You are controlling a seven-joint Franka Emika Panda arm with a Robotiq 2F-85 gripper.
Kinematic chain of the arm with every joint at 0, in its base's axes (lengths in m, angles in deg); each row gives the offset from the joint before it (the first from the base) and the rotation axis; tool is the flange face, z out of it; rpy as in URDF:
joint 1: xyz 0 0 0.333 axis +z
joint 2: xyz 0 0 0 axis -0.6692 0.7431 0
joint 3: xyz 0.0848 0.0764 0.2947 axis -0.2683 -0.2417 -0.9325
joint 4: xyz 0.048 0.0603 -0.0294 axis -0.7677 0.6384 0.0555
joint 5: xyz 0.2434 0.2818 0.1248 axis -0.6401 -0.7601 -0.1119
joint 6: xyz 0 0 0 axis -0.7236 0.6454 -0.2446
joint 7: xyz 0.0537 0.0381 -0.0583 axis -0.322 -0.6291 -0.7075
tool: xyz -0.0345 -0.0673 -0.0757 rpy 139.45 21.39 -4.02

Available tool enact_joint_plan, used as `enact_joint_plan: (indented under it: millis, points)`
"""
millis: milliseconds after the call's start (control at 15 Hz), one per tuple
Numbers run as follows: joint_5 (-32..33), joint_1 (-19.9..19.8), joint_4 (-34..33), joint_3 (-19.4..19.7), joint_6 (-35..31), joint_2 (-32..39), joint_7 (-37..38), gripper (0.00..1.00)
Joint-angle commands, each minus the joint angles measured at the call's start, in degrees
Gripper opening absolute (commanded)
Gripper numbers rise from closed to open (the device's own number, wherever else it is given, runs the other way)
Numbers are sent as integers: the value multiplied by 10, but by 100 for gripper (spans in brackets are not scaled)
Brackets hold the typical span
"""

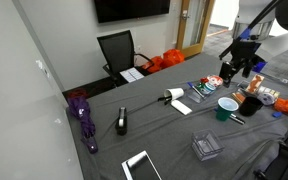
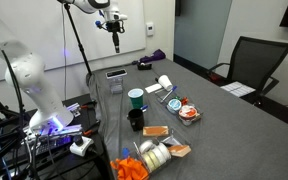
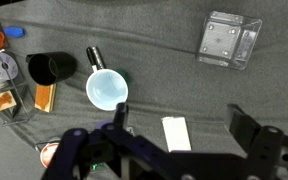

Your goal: Pick up the green plastic cup and move it to the right of the table

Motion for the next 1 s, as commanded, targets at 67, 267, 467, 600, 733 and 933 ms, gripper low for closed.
enact_joint_plan:
  millis: [67, 267, 467, 600, 733, 933]
  points:
    - [17, 3, 10, 31, -33, 12, -3, 100]
    - [38, -4, 19, 54, -66, 20, -11, 100]
    - [37, -8, 43, 84, -143, 32, -40, 100]
    - [11, -7, 61, 107, -212, 44, -78, 100]
    - [-21, -6, 73, 124, -253, 61, -116, 100]
    - [-72, -7, 83, 142, -258, 79, -154, 100]
